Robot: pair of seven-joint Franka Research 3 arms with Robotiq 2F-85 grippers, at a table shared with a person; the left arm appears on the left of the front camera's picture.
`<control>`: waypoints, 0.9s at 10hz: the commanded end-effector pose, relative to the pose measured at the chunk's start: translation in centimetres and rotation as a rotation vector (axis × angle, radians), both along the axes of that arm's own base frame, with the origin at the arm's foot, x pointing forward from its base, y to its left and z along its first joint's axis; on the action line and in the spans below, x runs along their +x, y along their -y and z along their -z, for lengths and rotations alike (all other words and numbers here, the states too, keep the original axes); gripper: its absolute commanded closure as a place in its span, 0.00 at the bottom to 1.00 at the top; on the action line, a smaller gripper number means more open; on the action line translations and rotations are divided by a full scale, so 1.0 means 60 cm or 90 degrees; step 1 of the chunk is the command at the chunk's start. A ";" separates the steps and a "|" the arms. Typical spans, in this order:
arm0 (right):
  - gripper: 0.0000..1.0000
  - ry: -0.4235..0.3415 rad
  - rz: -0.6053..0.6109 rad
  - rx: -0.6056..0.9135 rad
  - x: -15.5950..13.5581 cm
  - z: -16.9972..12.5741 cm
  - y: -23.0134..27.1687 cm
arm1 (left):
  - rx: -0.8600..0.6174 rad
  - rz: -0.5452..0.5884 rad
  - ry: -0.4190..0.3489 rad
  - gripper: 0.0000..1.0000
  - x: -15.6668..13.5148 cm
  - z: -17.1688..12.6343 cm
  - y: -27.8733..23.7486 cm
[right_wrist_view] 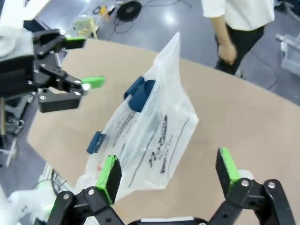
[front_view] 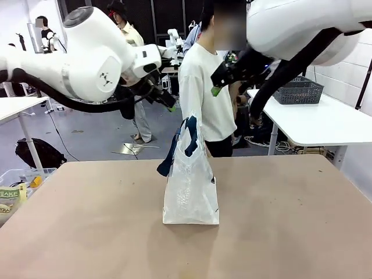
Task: Transfer purchased items from the store into the shopping bag.
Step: Open the Reusable shopping bag in the center of the table.
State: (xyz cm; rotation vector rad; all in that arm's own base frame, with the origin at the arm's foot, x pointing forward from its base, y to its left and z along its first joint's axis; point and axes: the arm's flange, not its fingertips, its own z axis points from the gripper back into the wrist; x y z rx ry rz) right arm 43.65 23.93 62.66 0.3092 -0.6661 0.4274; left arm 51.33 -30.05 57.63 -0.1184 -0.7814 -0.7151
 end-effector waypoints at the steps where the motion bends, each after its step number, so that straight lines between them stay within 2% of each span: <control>1: 0.00 -0.038 -0.024 -0.033 0.010 0.005 -0.028 | 0.018 0.036 -0.036 0.00 0.029 -0.012 0.029; 4: 0.00 -0.062 -0.052 -0.065 -0.002 0.044 -0.079 | 0.041 0.050 -0.077 0.00 0.034 0.002 0.052; 6: 0.00 -0.069 -0.048 -0.071 -0.002 0.062 -0.094 | 0.042 0.061 -0.098 0.00 0.040 0.010 0.063; 9: 0.00 -0.105 -0.057 -0.084 0.001 0.098 -0.114 | 0.046 0.069 -0.122 0.00 0.040 0.015 0.073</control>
